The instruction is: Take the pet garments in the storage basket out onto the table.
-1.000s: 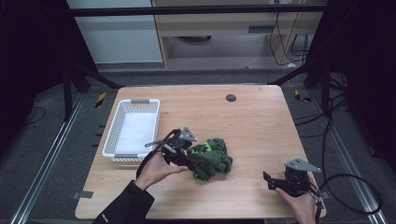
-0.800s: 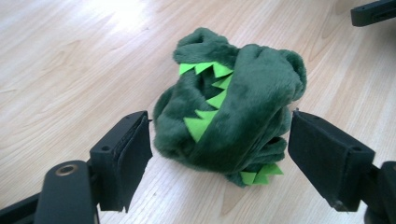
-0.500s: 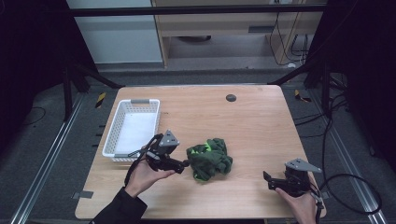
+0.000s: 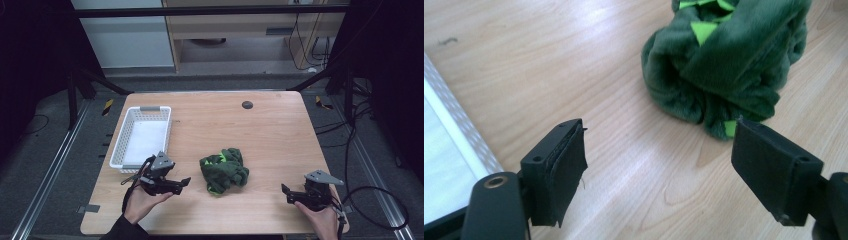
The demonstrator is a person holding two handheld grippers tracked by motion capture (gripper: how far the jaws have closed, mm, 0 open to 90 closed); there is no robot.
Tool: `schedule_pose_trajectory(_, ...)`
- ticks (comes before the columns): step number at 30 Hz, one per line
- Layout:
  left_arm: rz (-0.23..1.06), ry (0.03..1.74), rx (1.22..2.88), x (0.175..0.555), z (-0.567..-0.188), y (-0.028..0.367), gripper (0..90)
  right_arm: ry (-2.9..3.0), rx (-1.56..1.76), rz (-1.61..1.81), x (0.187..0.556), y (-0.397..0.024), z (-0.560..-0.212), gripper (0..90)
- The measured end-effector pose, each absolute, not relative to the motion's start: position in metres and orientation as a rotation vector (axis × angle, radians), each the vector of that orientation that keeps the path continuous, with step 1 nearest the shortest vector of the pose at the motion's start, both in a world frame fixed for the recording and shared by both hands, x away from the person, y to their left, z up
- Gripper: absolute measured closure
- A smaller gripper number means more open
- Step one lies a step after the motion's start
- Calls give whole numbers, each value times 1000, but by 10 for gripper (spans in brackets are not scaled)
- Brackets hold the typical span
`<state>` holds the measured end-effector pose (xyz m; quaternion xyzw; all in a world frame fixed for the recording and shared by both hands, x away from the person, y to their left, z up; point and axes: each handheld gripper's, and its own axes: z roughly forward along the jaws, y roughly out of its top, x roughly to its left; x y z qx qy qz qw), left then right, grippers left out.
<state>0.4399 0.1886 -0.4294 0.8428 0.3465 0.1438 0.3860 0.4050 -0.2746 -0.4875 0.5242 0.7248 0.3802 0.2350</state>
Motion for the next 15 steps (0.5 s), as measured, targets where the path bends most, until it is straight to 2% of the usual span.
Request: schedule_pose_trajectory(15,357,948,2084,423,-452,222,266,1986,1431,1035,402,-278,-490,43)
